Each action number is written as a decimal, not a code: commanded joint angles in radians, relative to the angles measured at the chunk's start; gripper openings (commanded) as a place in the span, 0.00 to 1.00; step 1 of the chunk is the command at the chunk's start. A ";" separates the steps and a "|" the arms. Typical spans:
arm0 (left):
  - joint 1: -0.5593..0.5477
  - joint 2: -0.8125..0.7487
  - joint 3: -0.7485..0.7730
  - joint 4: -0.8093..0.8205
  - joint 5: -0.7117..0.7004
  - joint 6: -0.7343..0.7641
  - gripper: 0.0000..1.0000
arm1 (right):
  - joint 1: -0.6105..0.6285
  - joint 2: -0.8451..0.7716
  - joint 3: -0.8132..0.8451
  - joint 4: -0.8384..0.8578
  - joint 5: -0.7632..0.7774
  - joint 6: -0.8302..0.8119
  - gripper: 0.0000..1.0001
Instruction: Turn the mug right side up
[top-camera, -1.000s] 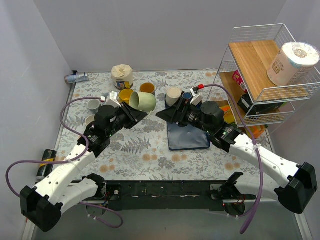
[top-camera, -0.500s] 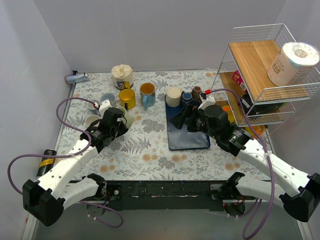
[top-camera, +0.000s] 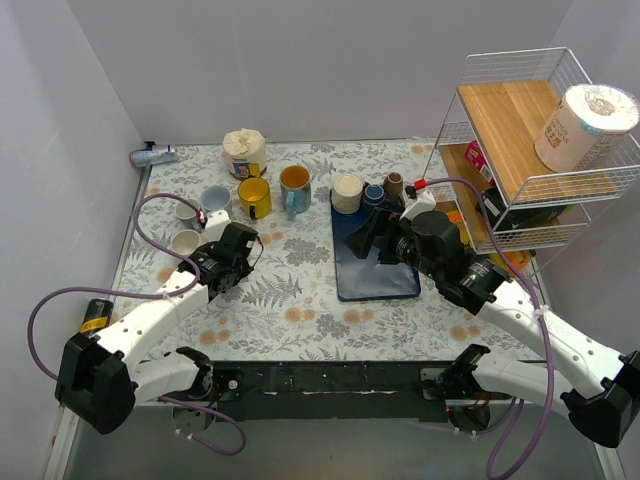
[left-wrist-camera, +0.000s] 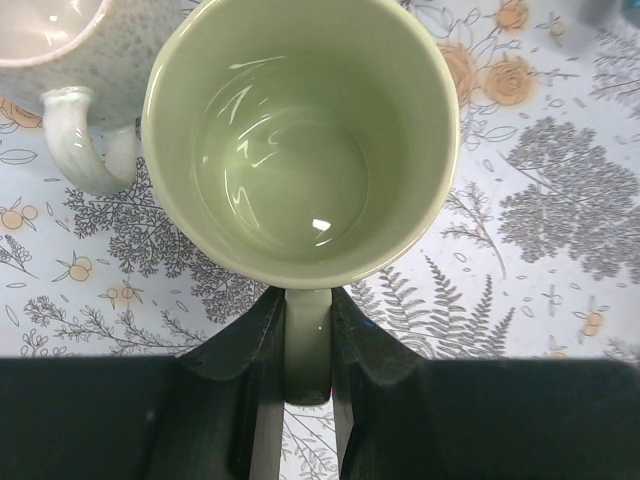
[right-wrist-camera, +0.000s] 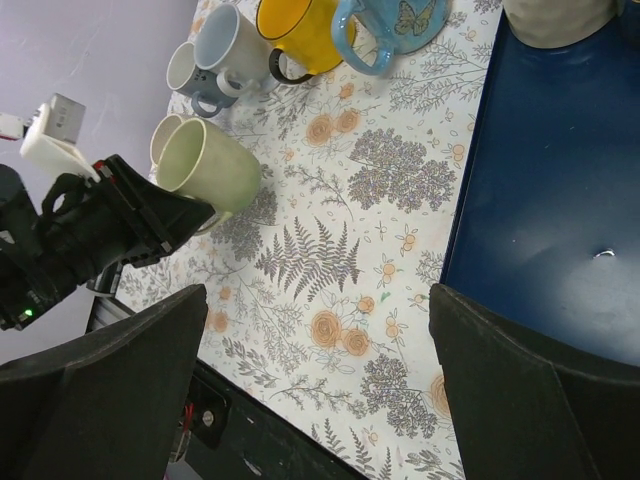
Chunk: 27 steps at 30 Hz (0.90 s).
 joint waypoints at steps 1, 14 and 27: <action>0.012 0.002 -0.024 0.157 -0.076 0.068 0.00 | -0.008 -0.034 0.023 -0.006 0.025 -0.014 0.99; 0.171 0.100 -0.060 0.298 0.054 0.157 0.00 | -0.010 -0.066 0.006 -0.026 0.039 -0.012 0.99; 0.235 0.200 -0.063 0.307 0.203 0.128 0.14 | -0.013 -0.070 0.017 -0.026 0.059 -0.009 0.99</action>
